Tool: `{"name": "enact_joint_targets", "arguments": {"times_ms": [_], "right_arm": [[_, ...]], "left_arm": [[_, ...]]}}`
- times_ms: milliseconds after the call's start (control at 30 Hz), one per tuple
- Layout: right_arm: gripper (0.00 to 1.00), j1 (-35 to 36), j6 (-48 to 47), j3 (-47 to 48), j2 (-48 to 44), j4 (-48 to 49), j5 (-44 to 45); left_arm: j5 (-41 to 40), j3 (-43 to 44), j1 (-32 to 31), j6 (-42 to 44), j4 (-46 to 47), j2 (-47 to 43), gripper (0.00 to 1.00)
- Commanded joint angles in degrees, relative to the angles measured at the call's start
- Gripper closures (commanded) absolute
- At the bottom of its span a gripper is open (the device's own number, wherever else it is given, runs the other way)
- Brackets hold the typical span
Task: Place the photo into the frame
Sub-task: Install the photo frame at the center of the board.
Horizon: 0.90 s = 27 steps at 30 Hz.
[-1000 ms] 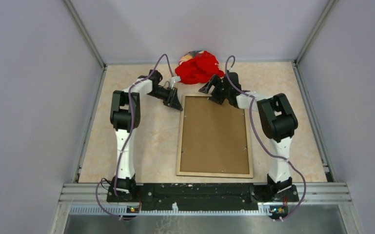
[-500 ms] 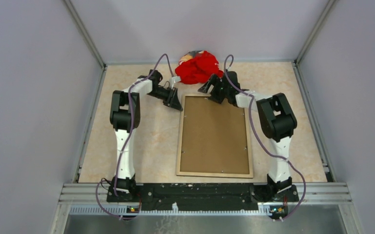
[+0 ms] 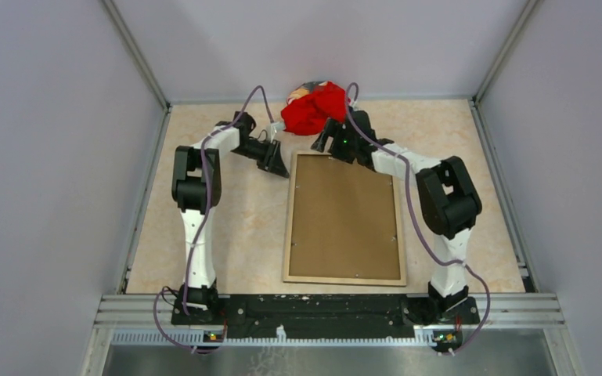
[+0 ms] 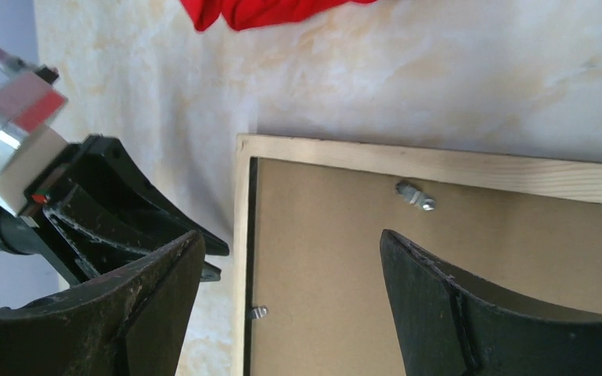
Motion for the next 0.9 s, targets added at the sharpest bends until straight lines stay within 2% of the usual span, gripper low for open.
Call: {"name": "enact_joint_targets", "arguments": {"times_ms": [0,433,633,867], "right_arm": [[0.18,3.84,-4.52,6.53,3.15,-3.85,3.08],[0.19,4.74,-6.76,11.70,8.47,-9.33,4.98],[0.19,4.11,-6.64,11.68,9.37,-9.32,4.98],[0.19,3.36,-6.50,11.59,9.69,-8.50,4.81]], "left_arm": [[1.00,-0.76,-0.09,0.34,0.31,-3.45,0.67],[2.64,-1.70,-0.78,-1.82,2.54,-3.69,0.66],[4.39,-3.13,-1.06,-5.74,6.52,-4.85,0.61],[0.04,-3.51,-2.29,-9.01,10.19,-4.10,0.61]]}}
